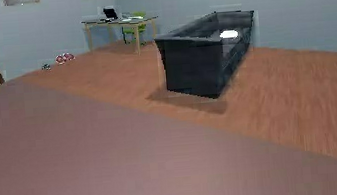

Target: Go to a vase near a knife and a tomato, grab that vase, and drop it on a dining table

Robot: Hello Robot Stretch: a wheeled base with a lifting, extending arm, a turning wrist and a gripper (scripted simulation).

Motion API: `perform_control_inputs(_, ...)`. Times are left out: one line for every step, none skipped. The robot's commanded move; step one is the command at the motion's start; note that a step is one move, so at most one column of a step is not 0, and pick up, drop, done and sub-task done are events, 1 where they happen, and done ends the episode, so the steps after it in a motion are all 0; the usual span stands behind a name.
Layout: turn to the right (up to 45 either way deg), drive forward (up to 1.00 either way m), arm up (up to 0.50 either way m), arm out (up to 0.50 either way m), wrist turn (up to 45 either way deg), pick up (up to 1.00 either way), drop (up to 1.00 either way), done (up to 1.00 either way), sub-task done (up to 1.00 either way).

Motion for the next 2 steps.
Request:
perform_control_inputs(45.0,0.00,0.00,0.00,0.0,0.00,0.00,0.00,0.00)
perform_control_inputs(45.0,0.00,0.00,0.00,0.0,0.00,0.00,0.00,0.00)
